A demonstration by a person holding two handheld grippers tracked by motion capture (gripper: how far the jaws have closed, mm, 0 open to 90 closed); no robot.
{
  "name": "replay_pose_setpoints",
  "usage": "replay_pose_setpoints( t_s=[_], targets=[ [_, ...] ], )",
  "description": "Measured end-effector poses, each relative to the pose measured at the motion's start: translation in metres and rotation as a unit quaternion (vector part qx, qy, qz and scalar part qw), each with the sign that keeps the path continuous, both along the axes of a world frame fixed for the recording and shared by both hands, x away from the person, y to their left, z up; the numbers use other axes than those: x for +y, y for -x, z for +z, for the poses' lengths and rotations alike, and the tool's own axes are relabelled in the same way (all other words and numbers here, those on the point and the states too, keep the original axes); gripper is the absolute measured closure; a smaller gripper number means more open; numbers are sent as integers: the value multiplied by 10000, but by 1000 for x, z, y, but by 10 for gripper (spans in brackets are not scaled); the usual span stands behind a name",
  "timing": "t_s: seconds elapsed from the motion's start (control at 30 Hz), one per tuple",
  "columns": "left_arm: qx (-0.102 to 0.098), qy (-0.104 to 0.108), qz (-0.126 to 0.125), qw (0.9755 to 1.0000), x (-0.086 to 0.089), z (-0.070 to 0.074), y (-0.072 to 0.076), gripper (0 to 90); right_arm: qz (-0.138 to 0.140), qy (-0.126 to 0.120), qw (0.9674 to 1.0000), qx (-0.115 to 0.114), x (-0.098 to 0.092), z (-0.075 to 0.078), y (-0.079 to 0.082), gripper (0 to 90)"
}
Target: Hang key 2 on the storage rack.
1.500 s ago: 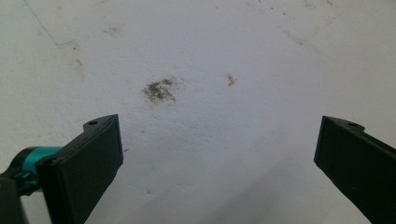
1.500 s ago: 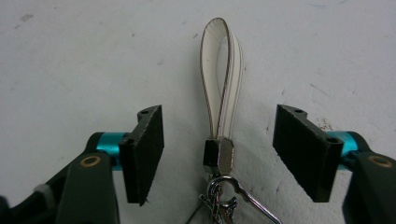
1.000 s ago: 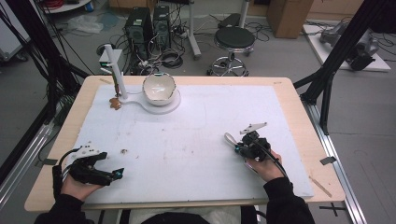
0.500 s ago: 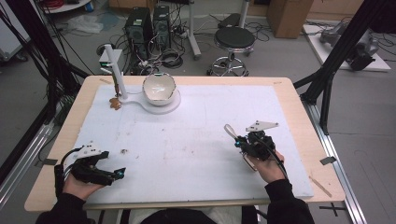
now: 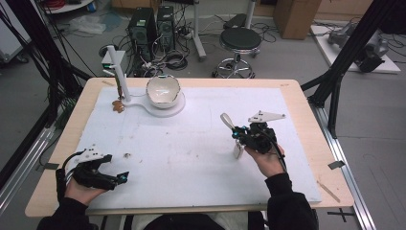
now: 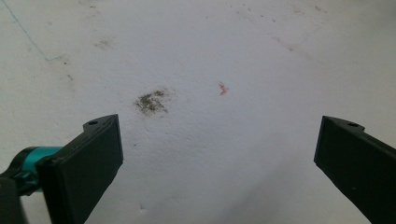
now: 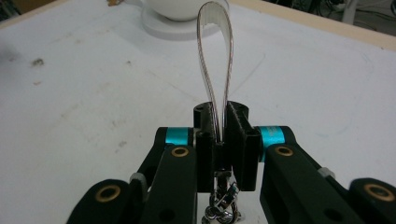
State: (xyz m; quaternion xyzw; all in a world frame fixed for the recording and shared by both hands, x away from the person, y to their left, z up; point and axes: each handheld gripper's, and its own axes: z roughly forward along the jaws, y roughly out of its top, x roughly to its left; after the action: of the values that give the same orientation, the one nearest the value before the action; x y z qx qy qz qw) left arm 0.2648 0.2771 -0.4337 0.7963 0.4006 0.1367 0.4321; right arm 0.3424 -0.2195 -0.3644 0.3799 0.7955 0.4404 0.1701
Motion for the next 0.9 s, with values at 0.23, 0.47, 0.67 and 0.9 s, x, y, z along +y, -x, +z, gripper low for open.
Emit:
replay_pose_setpoints(
  t_s=[0.23, 0.47, 0.67, 0.9],
  targets=[
    [-5, 4, -26, 10000, 1, 0, 0, 17, 239, -138, 9996, -67, 19, 12, -9, 821],
    [-15, 60, 2, 10000, 2, 0, 0, 17, 638, -319, 9974, -119, 50, 31, -27, 820],
    [-21, 91, 10, 10000, 4, 0, 1, 17, 844, -419, 9953, -218, 67, 45, -40, 820],
    [-20, 129, 8, 9999, 4, 0, 2, 17, 1015, -484, 9934, -229, 83, 52, -52, 820]
  ],
)
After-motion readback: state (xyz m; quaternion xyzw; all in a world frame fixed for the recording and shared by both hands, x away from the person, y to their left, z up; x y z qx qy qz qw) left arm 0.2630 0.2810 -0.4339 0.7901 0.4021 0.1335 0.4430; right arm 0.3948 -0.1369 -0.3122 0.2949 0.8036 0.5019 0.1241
